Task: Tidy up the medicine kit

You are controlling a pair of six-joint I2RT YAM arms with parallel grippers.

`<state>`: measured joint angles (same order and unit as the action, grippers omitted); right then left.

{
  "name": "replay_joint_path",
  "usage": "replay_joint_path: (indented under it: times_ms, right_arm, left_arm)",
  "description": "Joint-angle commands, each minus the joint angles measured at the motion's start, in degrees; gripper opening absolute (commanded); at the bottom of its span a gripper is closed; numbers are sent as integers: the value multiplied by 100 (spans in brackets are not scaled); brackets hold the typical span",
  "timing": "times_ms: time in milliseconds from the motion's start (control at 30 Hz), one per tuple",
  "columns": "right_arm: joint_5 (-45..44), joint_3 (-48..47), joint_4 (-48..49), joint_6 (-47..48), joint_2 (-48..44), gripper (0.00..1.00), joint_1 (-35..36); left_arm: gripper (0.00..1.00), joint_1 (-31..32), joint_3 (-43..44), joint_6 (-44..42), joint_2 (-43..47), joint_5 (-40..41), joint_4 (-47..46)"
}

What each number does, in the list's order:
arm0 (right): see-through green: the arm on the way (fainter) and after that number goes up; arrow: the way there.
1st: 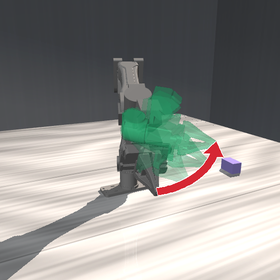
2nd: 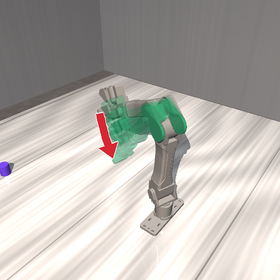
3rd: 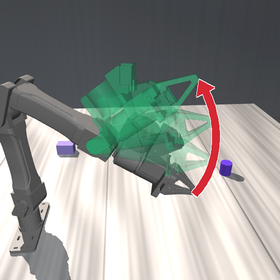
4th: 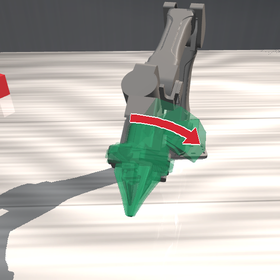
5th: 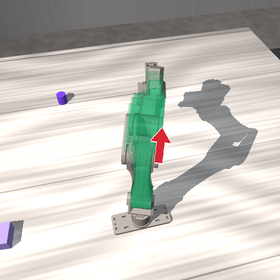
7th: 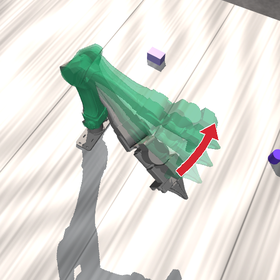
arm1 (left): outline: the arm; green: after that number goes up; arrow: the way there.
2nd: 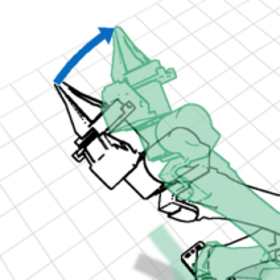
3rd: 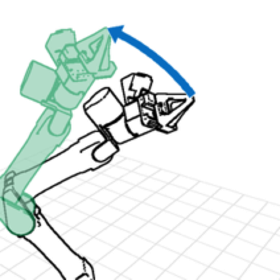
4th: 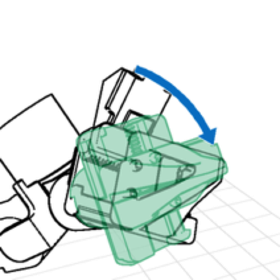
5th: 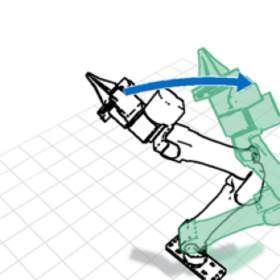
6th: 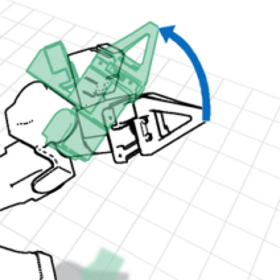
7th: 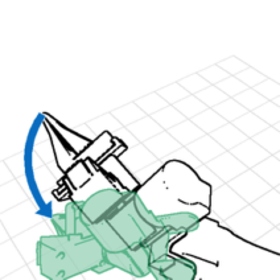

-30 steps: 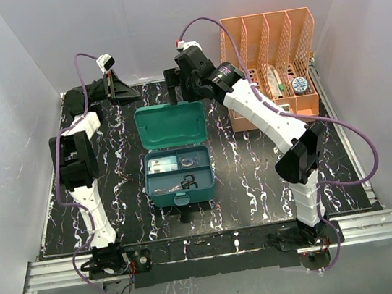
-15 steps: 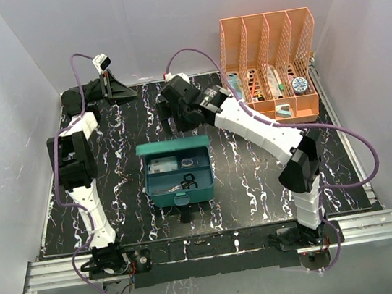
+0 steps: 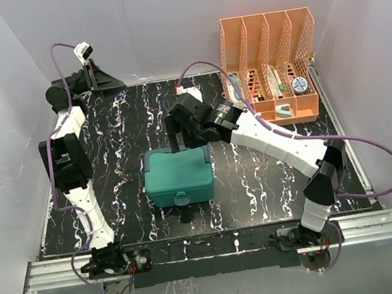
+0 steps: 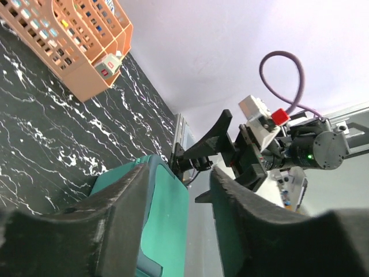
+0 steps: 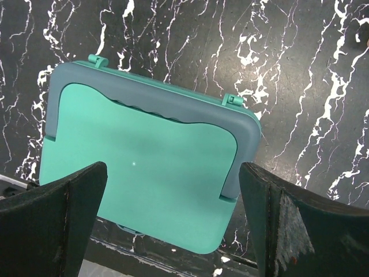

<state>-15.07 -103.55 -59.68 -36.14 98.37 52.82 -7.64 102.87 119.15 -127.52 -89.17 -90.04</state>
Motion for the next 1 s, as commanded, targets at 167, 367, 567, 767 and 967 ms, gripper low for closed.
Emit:
replay_joint_path:
  times_ms: [167, 367, 567, 767, 967]
  right_arm:
    - [-59, 207, 438, -259, -216, 98, 52]
    - [-6, 284, 475, -287, -269, 98, 53]
    - [49, 313, 453, -327, -294, 98, 53]
    - [48, 416, 456, -431, -431, 98, 53]
    - [-140, 376, 301, -477, -537, 98, 62]
  left_arm:
    - [73, -150, 1359, 582, 1080, -948, -1192]
    - [96, -252, 2023, 764, 1371, -912, -1209]
    - [99, -521, 2242, 603, 1723, -387, -935]
    - [99, -1516, 630, -5774, 3860, 1843, 6009]
    - [99, -1324, -559, -8369, 5260, 4249, 7906]
